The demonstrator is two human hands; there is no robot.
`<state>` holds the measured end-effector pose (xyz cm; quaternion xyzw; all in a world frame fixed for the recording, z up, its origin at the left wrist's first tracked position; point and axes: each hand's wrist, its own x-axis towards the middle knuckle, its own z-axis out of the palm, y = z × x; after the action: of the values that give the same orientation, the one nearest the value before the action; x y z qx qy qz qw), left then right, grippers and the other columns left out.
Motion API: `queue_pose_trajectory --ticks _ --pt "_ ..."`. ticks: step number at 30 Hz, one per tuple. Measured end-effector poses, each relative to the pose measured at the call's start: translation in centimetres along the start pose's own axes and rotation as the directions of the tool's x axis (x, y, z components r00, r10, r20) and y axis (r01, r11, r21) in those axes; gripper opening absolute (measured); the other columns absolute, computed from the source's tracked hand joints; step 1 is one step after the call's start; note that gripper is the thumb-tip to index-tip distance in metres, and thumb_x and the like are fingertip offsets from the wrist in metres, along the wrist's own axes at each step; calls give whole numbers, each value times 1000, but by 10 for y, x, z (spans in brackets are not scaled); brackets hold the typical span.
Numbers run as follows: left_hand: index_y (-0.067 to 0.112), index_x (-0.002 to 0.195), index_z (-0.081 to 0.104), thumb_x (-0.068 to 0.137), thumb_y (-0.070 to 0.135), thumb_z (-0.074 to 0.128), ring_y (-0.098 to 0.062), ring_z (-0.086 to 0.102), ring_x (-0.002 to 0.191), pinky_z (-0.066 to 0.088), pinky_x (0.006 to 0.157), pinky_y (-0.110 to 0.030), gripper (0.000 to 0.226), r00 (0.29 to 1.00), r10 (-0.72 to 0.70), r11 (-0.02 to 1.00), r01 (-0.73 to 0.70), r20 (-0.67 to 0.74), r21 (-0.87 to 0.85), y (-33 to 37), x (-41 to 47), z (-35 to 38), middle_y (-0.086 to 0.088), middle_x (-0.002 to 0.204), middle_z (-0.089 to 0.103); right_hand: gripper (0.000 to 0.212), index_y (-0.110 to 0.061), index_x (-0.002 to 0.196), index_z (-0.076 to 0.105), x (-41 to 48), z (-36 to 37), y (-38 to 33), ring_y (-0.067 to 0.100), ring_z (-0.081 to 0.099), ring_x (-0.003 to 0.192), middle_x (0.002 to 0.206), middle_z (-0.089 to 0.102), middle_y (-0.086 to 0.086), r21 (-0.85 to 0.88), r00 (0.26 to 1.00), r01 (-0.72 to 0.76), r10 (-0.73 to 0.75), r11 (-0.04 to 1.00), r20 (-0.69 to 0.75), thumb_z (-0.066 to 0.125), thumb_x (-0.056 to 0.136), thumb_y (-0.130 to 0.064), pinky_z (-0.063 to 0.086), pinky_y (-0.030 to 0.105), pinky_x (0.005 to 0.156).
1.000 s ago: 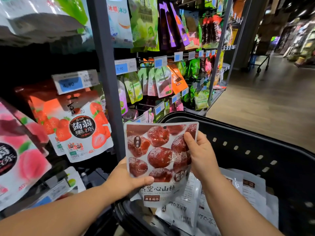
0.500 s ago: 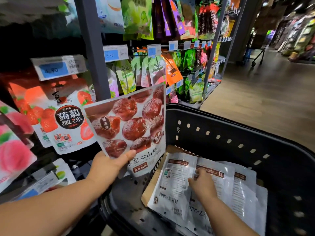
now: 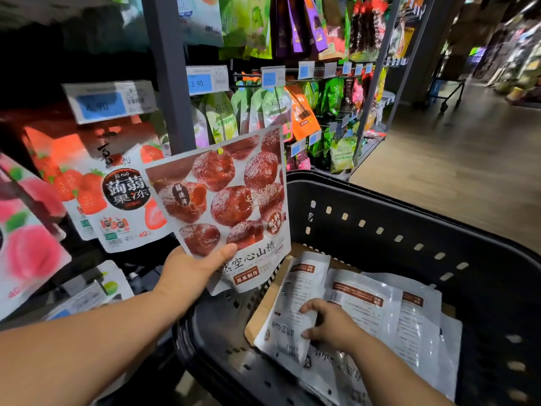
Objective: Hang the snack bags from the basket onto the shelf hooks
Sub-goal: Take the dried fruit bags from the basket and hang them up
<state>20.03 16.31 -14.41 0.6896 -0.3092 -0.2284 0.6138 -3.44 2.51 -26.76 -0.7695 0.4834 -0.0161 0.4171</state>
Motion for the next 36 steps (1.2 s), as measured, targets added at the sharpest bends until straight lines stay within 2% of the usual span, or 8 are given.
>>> queue_pose_trajectory --ticks 2,6,12,16,21,28,32,36 --pt "30 91 69 72 22 85 -21 66 102 47 98 -36 26 1000 10 1000 -10 1 9 1 0 0 2 102 71 49 -28 118 59 -2 -5 -4 5 57 61 80 60 -3 34 997 46 -48 998 63 84 77 -15 49 16 57" --pt "32 87 70 67 26 90 -20 67 100 49 98 -37 28 1000 24 1000 -24 5 16 2 0 0 2 102 73 57 -34 119 60 -4 -10 -13 4 59 77 92 58 -8 -4 989 88 -87 996 124 86 73 -13 51 19 78" --pt "33 83 67 74 19 84 -10 65 89 44 89 -27 23 1000 21 1000 -21 14 10 4 -1 2 8 92 70 26 -21 95 68 -7 -11 -18 -8 63 60 77 66 -7 38 992 129 -129 991 0 80 79 -4 49 9 60" --pt "23 96 71 73 20 85 -18 66 96 46 94 -31 26 1000 2 1000 -2 6 8 0 1 1 0 102 73 12 -23 82 72 -9 -16 -25 -7 62 75 82 64 -13 -8 974 194 -194 981 -117 82 78 -20 51 17 81" --pt "24 91 70 74 17 84 -17 65 93 44 91 -28 23 1000 -5 1000 5 8 -10 3 0 1 0 98 71 20 -45 68 62 -9 -32 -28 8 34 100 91 43 -21 -308 883 227 -329 924 -334 79 68 -55 33 27 94" --pt "22 91 70 75 19 84 -18 65 92 43 89 -27 21 999 -24 999 23 34 27 5 2 3 -1 99 71 12 -36 78 64 -22 -74 -34 7 43 116 107 57 -22 -289 726 320 -430 902 -537 73 85 -40 18 27 100" --pt "18 97 67 76 17 83 -15 62 89 41 86 -25 26 999 -44 999 43 25 28 8 5 9 -1 99 68 10 -19 85 69 -29 -96 -39 13 50 96 94 65 -11 -229 610 321 -385 919 -693 69 91 -27 28 30 94" --pt "12 100 71 79 24 81 -14 59 82 40 80 -24 26 998 -63 993 64 -12 99 12 11 20 -3 92 66 18 -19 82 56 -41 -102 -36 20 55 76 76 57 -10 -40 496 360 -227 932 -838 58 98 -26 39 31 64"
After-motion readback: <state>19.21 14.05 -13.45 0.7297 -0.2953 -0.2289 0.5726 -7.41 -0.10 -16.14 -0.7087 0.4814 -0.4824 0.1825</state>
